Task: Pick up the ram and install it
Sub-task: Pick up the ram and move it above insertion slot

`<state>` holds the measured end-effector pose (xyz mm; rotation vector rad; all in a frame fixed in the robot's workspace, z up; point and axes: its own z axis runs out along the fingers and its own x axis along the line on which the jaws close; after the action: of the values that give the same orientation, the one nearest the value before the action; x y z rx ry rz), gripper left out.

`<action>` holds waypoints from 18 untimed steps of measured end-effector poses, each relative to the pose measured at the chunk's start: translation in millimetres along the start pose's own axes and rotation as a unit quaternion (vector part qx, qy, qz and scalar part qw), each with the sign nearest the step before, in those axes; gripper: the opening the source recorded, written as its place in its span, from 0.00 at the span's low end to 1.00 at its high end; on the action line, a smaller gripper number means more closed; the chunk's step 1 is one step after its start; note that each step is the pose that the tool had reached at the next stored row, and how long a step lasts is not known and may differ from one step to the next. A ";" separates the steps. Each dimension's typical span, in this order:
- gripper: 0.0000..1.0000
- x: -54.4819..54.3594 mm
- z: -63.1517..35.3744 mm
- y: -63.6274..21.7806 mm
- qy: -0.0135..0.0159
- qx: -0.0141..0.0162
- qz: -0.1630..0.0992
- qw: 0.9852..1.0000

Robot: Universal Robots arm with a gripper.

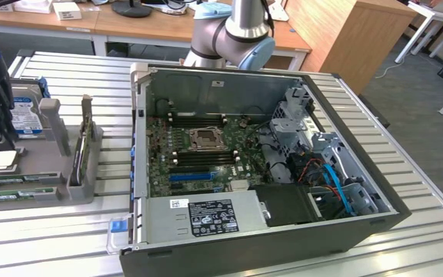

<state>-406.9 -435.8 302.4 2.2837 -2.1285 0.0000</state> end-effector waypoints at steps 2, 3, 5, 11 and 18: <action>0.30 0.0 2.7 0.0 0.000 0.000 0.000 1.000; 0.30 0.0 3.9 0.0 0.000 0.000 0.000 1.000; 0.30 -0.1 6.2 -0.1 0.000 0.000 0.000 1.000; 0.30 0.0 8.3 0.0 0.000 0.000 0.000 1.000; 0.30 7.3 8.5 0.4 0.000 0.000 0.000 1.000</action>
<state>-406.9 -443.2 294.0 2.2836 -2.1285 0.0003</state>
